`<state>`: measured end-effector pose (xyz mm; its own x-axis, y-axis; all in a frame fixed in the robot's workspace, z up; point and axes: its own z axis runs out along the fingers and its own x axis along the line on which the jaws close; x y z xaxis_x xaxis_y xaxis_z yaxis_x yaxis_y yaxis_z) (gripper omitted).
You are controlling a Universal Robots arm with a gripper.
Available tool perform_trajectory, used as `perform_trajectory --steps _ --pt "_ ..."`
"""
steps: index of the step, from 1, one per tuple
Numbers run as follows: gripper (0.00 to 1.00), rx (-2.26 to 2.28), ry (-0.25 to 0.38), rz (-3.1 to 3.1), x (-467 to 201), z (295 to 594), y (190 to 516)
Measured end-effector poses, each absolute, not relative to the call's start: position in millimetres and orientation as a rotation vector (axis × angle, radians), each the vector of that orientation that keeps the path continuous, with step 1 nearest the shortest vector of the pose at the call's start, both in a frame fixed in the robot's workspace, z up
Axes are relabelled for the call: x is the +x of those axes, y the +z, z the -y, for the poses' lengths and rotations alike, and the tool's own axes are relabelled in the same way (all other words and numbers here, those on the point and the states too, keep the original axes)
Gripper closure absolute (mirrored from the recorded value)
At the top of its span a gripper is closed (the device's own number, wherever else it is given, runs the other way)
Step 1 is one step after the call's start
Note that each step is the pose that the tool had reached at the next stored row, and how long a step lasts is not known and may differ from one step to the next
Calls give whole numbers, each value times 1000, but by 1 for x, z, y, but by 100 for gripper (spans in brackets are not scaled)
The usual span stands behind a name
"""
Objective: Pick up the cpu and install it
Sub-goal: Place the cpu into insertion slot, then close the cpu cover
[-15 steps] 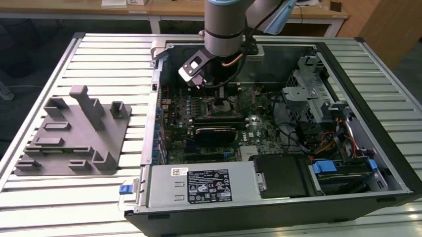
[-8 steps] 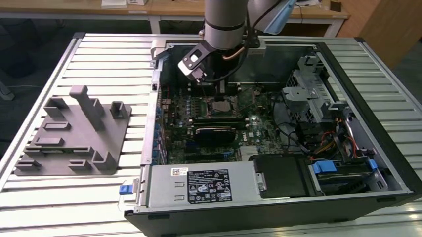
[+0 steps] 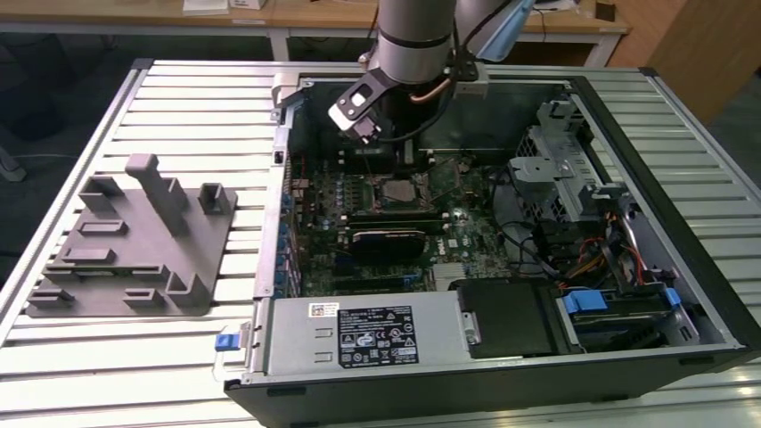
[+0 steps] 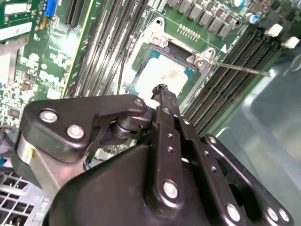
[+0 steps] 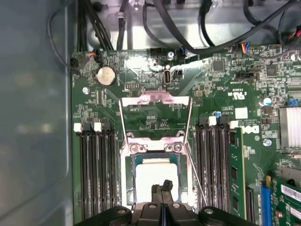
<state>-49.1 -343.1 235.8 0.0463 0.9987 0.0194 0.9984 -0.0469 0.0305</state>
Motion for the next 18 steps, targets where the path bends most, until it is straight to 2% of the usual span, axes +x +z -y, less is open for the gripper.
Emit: perform_trajectory --steps 18 --pt "89 2266 55 -2163 -48 343 243"
